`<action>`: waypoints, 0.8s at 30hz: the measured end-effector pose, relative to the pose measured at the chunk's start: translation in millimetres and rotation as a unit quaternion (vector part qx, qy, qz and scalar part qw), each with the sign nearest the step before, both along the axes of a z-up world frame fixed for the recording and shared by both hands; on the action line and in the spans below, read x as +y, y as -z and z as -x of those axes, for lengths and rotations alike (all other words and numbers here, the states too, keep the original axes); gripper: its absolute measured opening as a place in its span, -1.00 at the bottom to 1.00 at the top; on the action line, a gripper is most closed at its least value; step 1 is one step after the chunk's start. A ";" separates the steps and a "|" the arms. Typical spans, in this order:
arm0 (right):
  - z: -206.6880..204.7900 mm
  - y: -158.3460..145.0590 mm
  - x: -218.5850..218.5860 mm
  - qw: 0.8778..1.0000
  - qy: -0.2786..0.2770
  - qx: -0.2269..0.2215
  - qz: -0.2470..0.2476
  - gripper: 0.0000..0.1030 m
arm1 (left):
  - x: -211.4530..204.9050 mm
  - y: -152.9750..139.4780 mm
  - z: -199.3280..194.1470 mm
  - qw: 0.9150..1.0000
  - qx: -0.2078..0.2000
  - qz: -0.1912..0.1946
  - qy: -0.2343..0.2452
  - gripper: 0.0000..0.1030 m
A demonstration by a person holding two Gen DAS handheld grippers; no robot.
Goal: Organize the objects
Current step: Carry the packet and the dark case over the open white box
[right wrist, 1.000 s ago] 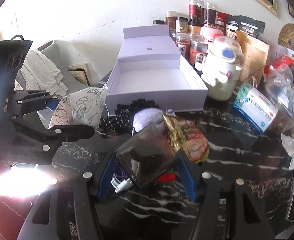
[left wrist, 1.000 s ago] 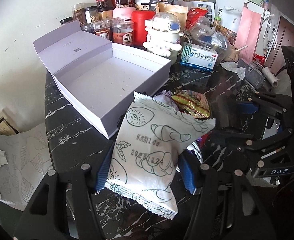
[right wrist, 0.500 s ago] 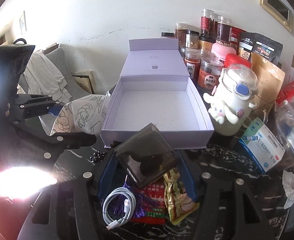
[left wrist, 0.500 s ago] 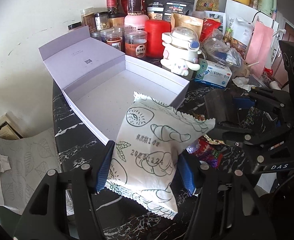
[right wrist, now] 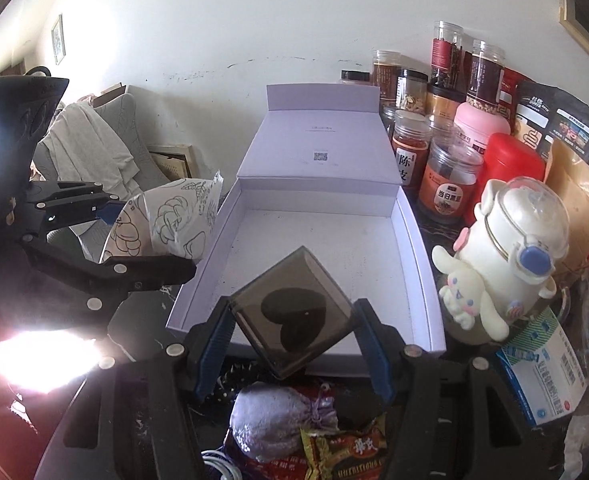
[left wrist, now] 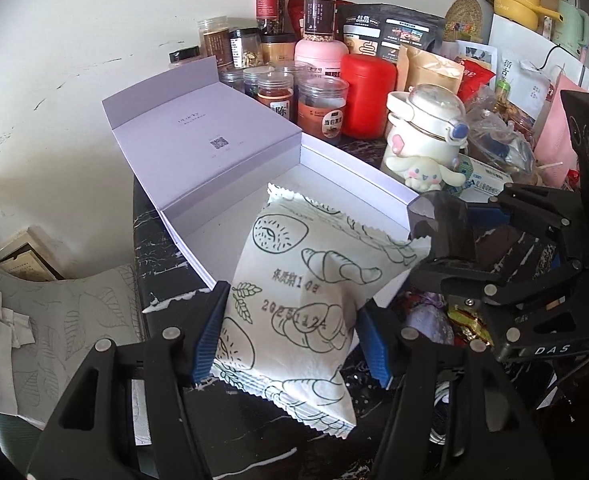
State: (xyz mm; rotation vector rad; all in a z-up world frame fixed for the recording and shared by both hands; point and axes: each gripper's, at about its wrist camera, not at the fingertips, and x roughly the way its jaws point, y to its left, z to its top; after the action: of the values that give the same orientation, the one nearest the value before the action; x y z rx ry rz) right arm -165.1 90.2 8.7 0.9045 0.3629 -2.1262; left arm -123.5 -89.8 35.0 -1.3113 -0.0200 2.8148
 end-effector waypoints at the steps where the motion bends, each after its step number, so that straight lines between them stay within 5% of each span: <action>1: 2.9 1.1 -1.4 1.000 -0.001 -0.001 -0.001 0.19 | -2.1 1.2 4.2 1.000 -0.001 -0.001 -0.003 0.14; 24: 74.9 20.3 -45.9 0.999 -0.008 0.007 -0.032 0.19 | -27.5 43.6 91.9 0.999 -0.029 0.023 -0.034 0.14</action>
State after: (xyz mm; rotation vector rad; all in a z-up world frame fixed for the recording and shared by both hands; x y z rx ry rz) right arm -240.0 44.4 -11.6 0.9220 0.4460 -2.1179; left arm -215.4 -117.3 -8.6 -1.4286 -0.0006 2.8483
